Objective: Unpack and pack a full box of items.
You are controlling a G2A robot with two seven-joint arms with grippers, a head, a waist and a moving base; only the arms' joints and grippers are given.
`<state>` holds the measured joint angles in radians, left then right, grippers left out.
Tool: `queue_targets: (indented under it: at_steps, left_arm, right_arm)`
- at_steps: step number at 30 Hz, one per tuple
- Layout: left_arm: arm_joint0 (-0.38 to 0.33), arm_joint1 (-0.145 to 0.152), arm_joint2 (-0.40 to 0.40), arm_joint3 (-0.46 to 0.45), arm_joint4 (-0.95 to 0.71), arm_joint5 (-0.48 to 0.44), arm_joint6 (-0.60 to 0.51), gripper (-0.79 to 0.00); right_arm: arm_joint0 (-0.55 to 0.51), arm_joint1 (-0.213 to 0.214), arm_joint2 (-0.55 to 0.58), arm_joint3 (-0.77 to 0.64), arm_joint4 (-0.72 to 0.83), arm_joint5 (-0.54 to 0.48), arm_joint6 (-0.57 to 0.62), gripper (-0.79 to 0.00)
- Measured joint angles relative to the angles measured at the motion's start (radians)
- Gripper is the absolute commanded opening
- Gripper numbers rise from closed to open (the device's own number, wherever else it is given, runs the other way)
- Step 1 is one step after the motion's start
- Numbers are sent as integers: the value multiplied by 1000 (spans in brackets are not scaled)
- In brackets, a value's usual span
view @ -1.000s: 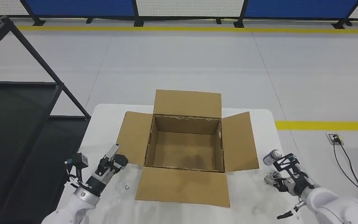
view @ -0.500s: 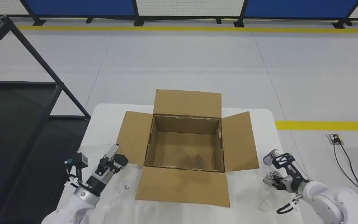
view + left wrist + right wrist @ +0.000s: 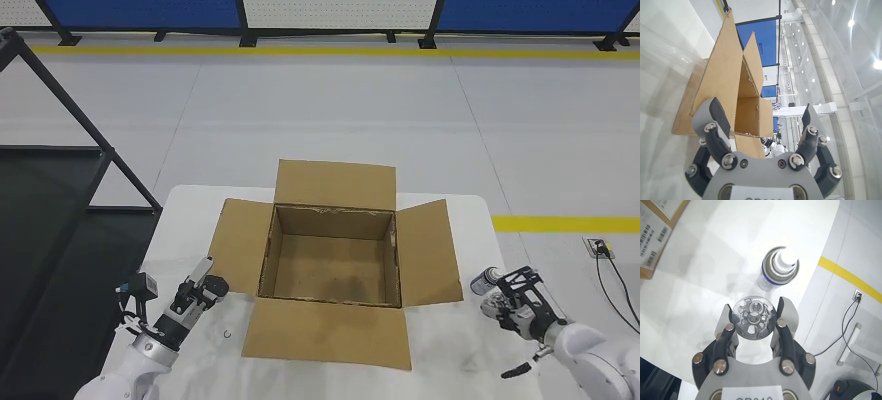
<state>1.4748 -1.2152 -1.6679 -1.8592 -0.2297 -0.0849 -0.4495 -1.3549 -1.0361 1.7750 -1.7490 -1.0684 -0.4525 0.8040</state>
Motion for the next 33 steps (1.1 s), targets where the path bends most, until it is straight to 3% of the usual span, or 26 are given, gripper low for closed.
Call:
queue_targets:
  at_steps: [8,14,17,23,29,33]
  left_arm:
    - [0,0,0,0,0,0,0,0]
    - [0,0,0,0,0,0,0,0]
    - [0,0,0,0,0,0,0,0]
    - [0,0,0,0,0,0,0,0]
    - [0,0,0,0,0,0,0,0]
    - [0,0,0,0,0,0,0,0]
  right_arm:
    - [-89,-1,114,-333,149,136,19,-785]
    - [-52,1,78,-554,205,209,67,-785]
    - [16,6,-7,-600,187,219,123,-785]
    - [252,2,-310,-543,92,271,259,-785]
    - [539,-49,-680,-352,-29,429,313,-785]
    - [715,-107,-889,-197,-52,549,317,-785]
